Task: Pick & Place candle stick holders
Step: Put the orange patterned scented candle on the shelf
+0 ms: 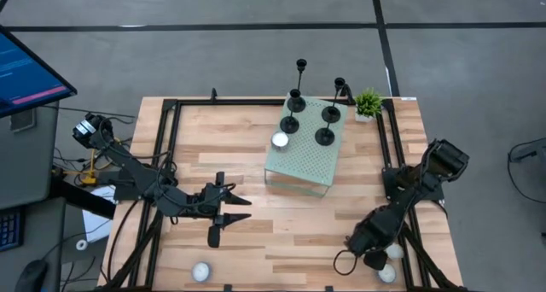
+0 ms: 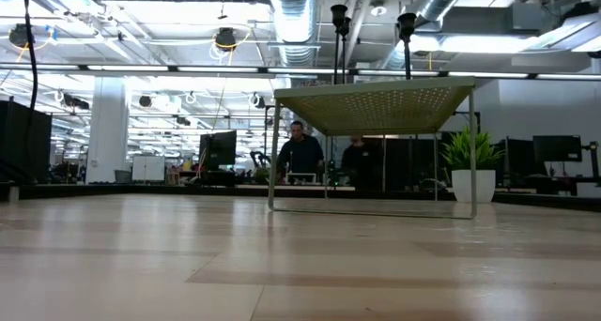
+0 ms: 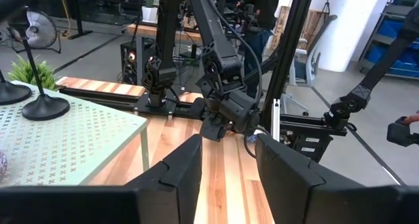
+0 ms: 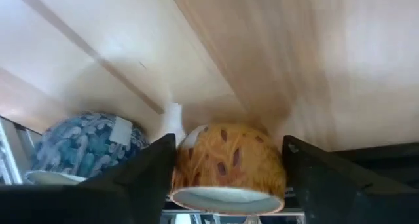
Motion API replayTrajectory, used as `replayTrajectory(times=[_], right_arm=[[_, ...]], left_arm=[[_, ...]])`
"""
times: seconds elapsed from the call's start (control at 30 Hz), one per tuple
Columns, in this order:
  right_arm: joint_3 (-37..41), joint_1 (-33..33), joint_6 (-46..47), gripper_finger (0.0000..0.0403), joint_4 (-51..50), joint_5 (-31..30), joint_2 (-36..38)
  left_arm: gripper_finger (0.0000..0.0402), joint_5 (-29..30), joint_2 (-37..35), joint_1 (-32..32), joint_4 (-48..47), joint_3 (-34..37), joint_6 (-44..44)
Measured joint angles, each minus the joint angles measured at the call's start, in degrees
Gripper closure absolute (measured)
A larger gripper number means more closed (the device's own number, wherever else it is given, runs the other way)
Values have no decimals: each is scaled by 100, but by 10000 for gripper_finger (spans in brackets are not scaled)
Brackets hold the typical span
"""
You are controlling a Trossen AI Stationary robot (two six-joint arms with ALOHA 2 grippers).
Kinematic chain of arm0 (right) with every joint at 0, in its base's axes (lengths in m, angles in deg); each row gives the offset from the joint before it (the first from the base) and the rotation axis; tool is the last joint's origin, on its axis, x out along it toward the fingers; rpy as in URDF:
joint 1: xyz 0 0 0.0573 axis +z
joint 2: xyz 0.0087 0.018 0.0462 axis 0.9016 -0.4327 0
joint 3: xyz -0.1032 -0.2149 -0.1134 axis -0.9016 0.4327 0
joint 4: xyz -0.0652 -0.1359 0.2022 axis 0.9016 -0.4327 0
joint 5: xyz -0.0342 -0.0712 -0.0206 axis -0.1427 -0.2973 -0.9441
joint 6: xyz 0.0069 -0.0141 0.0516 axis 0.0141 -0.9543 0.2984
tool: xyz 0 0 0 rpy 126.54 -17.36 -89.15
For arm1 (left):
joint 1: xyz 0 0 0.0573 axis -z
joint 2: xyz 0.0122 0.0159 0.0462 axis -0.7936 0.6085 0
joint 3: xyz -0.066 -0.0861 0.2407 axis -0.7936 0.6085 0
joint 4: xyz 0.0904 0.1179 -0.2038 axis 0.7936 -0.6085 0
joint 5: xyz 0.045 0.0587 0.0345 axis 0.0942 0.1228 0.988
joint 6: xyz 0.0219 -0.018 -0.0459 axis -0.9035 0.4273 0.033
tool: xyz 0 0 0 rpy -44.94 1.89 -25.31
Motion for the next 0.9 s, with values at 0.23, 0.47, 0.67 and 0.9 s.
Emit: replayTrajectory(times=[0.23,0.47,0.67,0.9], right_arm=[[-1,-8,-49,193,-11,-84,205],[-8,1,-157,203,-83,22,408],[15,7,-214,120,-237,-52,356],[25,179,-192,63,-285,-95,356]], left_arm=[[268,0,0,1,0,0,-1],[270,0,0,-1,0,0,-3],[271,0,0,1,0,0,-23],[271,-2,0,1,0,0,-23]])
